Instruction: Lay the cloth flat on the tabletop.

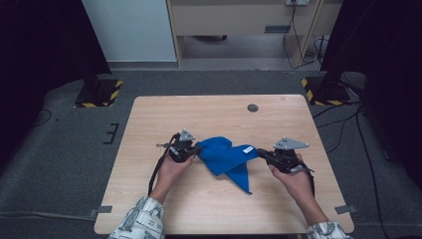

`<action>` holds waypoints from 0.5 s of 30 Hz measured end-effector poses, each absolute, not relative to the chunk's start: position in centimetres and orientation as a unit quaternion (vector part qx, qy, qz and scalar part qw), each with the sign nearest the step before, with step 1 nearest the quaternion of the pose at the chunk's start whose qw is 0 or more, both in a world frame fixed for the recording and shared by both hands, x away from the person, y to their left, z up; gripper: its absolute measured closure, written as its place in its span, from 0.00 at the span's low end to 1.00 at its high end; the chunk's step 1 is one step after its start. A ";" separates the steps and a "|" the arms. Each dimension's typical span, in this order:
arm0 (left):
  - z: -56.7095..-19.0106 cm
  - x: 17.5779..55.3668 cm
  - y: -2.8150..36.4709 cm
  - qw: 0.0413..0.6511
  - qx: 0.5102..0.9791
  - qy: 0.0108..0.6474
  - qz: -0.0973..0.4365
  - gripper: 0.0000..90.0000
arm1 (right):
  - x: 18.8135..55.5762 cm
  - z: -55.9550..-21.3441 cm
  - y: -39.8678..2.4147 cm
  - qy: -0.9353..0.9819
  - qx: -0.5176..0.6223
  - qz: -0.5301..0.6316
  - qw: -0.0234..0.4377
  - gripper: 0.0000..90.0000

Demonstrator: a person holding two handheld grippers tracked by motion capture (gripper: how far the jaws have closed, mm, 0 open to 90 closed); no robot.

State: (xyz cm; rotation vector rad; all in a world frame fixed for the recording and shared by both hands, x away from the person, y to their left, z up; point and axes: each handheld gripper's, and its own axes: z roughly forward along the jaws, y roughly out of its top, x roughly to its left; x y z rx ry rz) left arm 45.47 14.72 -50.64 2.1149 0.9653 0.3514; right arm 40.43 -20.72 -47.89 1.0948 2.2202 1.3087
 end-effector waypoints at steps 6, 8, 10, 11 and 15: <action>-51.8 45.7 13.9 0.394 0.823 0.384 0.142 0.83 | 41.7 -50.2 -21.5 0.789 0.403 0.434 0.163 1.00; -51.7 45.6 13.9 0.397 0.820 0.384 0.150 0.74 | 41.8 -50.4 -21.5 0.787 0.405 0.436 0.161 1.00; -51.0 45.3 14.4 0.412 0.808 0.395 0.148 0.53 | 41.9 -50.6 -21.6 0.785 0.408 0.437 0.160 1.00; -51.0 45.3 14.4 0.412 0.808 0.395 0.148 0.49 | 41.9 -50.6 -21.6 0.785 0.408 0.437 0.160 1.00; -49.6 43.9 15.0 0.430 0.800 0.387 0.160 0.46 | 41.8 -50.8 -21.6 0.784 0.412 0.436 0.160 1.00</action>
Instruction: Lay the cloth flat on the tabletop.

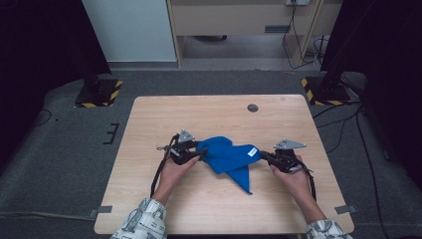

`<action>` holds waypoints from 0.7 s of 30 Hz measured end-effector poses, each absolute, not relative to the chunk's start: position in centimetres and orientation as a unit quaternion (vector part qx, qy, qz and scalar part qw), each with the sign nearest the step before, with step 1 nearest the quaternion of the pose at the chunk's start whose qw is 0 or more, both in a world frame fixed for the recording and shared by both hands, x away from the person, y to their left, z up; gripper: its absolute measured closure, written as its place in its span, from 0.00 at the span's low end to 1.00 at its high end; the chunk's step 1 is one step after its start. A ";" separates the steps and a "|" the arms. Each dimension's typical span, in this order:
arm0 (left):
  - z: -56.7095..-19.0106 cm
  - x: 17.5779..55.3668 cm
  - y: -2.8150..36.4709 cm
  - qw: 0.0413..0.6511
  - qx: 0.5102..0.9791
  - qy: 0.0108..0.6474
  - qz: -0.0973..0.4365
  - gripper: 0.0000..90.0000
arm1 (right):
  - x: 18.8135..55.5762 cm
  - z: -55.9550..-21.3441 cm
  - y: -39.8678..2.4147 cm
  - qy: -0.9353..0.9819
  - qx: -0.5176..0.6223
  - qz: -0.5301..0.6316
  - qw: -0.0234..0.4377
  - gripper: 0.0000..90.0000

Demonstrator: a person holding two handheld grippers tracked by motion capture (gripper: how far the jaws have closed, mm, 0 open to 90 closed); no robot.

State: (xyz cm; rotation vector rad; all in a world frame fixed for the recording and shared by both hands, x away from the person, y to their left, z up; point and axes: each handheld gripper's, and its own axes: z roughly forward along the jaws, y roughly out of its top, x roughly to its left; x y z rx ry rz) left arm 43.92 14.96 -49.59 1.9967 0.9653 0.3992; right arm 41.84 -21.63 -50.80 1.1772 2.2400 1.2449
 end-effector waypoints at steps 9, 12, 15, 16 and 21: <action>-50.1 39.3 13.8 0.441 0.807 0.363 0.150 0.38 | 41.5 -50.9 -21.9 0.780 0.416 0.439 0.160 0.99; -50.9 38.8 12.9 0.431 0.816 0.357 0.143 0.36 | 41.4 -51.1 -22.0 0.782 0.416 0.436 0.160 0.99; -51.2 38.7 12.5 0.428 0.819 0.354 0.143 0.34 | 41.4 -51.1 -22.2 0.783 0.416 0.434 0.161 0.99; -51.3 38.7 12.4 0.429 0.818 0.355 0.142 0.33 | 41.5 -51.2 -22.3 0.781 0.418 0.434 0.164 0.99; -51.6 38.7 11.7 0.433 0.818 0.351 0.140 0.28 | 41.6 -51.5 -23.0 0.774 0.437 0.426 0.168 0.99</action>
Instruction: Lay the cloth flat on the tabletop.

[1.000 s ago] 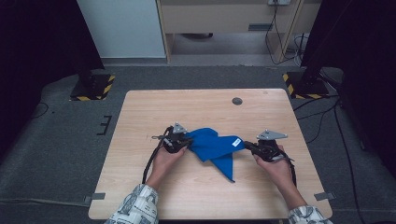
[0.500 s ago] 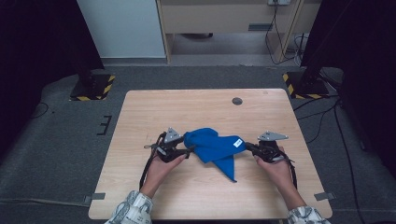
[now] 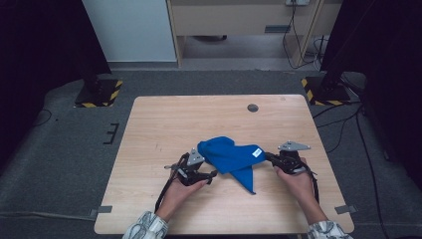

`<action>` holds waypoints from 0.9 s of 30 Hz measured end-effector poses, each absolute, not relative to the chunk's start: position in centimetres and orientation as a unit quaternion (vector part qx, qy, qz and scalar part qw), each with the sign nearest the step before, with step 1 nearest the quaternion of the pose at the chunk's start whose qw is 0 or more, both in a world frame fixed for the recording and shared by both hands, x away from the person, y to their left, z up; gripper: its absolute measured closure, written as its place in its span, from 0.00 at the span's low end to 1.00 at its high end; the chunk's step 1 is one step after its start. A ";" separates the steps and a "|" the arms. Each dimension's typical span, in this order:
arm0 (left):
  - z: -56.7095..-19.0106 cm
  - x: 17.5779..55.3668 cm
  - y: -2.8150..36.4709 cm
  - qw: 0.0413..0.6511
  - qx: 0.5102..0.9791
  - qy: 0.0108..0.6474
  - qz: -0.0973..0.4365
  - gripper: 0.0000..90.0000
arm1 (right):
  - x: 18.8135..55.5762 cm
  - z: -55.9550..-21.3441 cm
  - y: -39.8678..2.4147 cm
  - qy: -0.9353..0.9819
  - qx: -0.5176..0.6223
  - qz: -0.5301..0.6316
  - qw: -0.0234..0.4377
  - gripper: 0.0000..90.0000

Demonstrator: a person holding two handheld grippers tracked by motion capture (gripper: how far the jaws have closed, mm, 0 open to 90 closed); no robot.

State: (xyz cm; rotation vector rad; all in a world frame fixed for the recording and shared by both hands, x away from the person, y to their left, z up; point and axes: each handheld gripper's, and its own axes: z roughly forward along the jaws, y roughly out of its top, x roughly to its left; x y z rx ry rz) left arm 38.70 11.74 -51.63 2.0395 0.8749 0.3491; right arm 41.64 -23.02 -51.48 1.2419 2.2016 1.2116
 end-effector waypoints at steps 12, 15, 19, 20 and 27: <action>-52.6 39.2 9.6 0.426 0.823 0.346 0.142 0.23 | 41.3 -51.3 -22.7 0.777 0.427 0.433 0.162 0.99; -52.8 39.6 9.3 0.417 0.829 0.345 0.139 0.35 | 41.2 -51.2 -22.6 0.780 0.422 0.433 0.159 0.99; -53.3 40.1 9.3 0.404 0.839 0.340 0.131 0.53 | 41.1 -51.2 -22.4 0.782 0.420 0.433 0.158 0.99; -53.3 40.1 9.3 0.404 0.839 0.340 0.131 0.58 | 41.1 -51.2 -22.4 0.782 0.420 0.433 0.158 0.99; -52.9 40.1 9.6 0.411 0.836 0.333 0.145 0.91 | 41.0 -50.9 -22.2 0.779 0.416 0.440 0.161 0.99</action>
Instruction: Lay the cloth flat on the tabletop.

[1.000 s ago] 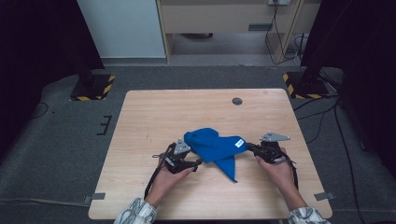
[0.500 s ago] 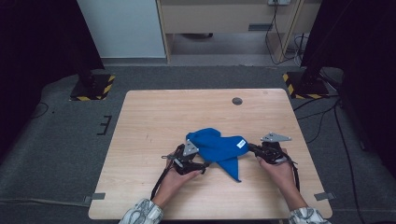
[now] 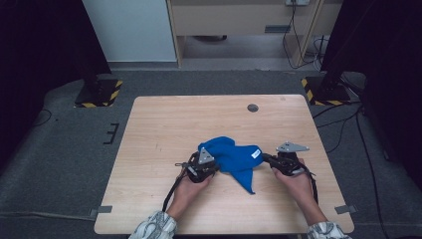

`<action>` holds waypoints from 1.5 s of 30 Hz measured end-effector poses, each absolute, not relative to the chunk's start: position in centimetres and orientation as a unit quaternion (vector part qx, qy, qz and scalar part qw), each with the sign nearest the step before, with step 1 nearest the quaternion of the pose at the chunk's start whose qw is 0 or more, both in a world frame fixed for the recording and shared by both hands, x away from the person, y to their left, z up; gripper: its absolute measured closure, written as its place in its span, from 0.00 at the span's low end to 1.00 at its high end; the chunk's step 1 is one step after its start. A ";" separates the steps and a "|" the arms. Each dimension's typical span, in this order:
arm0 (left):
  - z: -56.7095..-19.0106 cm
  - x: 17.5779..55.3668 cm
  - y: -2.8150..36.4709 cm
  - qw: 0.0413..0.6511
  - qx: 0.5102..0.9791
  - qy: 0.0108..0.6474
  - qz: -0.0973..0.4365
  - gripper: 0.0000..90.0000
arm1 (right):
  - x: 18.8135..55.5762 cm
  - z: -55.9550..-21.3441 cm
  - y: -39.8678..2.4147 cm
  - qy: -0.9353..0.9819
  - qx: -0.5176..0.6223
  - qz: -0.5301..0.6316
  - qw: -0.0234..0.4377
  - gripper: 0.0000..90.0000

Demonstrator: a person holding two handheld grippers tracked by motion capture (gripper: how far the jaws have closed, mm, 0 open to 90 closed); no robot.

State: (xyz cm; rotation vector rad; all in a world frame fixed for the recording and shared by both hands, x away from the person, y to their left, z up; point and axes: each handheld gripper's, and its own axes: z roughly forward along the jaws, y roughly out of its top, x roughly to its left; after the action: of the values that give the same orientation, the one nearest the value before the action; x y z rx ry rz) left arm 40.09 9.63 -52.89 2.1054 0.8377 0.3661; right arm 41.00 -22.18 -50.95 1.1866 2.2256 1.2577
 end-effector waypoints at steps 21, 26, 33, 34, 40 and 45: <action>-48.5 38.8 12.4 0.454 0.811 0.330 0.165 0.92 | 40.3 -48.9 -21.8 0.769 0.395 0.471 0.177 0.99; -47.1 38.3 13.1 0.470 0.802 0.327 0.172 0.92 | 40.1 -48.3 -21.5 0.764 0.389 0.485 0.175 0.99; -46.5 38.3 13.6 0.478 0.798 0.332 0.160 0.94 | 39.9 -47.9 -21.2 0.762 0.385 0.491 0.172 0.99; -46.2 38.2 13.7 0.481 0.796 0.331 0.159 0.94 | 39.9 -47.8 -21.2 0.760 0.385 0.495 0.173 1.00; -44.6 37.3 13.9 0.493 0.792 0.324 0.158 0.94 | 39.5 -46.7 -21.3 0.753 0.379 0.509 0.175 1.00; -43.7 36.3 14.0 0.494 0.796 0.317 0.148 0.94 | 39.2 -46.0 -21.3 0.756 0.372 0.509 0.177 0.99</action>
State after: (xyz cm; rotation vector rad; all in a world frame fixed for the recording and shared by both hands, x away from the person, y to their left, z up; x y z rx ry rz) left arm 36.30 13.99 -43.70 1.9304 0.7685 0.3579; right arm 39.17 -21.29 -46.04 1.0527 2.1385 1.4416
